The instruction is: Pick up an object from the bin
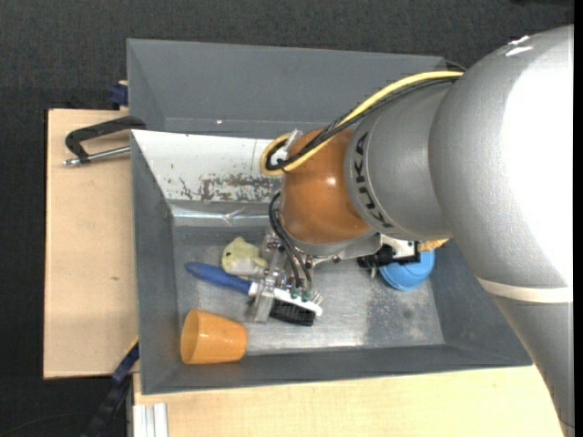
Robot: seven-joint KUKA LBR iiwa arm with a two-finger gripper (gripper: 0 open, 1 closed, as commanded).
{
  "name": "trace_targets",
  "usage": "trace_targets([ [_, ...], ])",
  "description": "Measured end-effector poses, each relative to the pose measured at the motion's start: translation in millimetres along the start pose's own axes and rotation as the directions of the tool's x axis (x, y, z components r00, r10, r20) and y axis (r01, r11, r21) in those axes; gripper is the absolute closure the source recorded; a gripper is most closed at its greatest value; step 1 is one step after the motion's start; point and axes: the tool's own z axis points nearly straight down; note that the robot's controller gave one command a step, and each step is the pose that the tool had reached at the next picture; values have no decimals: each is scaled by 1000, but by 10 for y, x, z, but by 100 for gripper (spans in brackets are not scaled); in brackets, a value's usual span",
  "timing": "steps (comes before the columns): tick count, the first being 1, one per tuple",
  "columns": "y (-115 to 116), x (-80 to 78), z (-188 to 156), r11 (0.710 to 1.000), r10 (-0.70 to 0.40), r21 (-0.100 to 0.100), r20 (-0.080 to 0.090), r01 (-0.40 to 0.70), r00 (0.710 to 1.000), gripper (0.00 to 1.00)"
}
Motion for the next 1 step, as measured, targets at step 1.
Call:
trace_targets([
  [1,14,-2,-13,1000,-1,0,0,1,1000,0],
])
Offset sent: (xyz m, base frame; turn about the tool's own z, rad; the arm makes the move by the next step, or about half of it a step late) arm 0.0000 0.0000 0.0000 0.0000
